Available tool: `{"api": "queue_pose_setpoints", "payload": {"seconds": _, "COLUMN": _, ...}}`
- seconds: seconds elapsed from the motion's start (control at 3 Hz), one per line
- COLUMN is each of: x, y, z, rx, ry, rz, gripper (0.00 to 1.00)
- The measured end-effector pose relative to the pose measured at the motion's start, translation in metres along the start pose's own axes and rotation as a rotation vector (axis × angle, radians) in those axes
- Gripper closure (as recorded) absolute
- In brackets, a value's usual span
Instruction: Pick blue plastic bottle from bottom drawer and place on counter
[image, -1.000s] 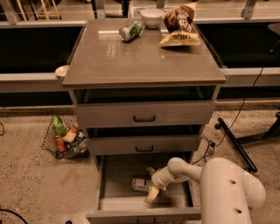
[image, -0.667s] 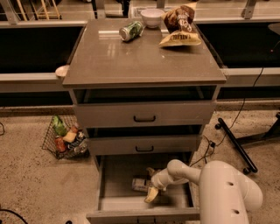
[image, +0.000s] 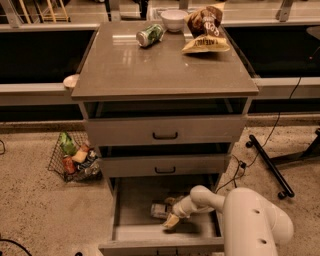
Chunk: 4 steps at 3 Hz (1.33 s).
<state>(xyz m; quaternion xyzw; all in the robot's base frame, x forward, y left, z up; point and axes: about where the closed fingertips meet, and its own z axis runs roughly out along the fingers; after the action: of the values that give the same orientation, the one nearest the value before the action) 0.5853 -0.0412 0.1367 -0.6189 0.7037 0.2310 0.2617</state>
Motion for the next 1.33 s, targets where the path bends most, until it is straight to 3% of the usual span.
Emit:
{"api": "queue_pose_setpoints", "payload": {"seconds": 0.33, "x": 0.006, "y": -0.001, "z": 0.011, "rx": -0.008, "ry": -0.003, "rz": 0.002, "gripper": 0.58}}
{"api": "queue_pose_setpoints", "payload": {"seconds": 0.67, "x": 0.004, "y": 0.0, "z": 0.011, "rx": -0.01, "ry": -0.005, "rz": -0.003, "gripper": 0.81}}
{"api": "queue_pose_setpoints", "payload": {"seconds": 1.0, "x": -0.01, "y": 0.004, "z": -0.02, "rx": 0.029, "ry": -0.052, "rz": -0.057, "gripper": 1.0}}
{"api": "queue_pose_setpoints", "payload": {"seconds": 1.33, "x": -0.041, "y": 0.015, "z": -0.089, "rx": 0.08, "ry": -0.108, "rz": -0.175, "gripper": 1.0}}
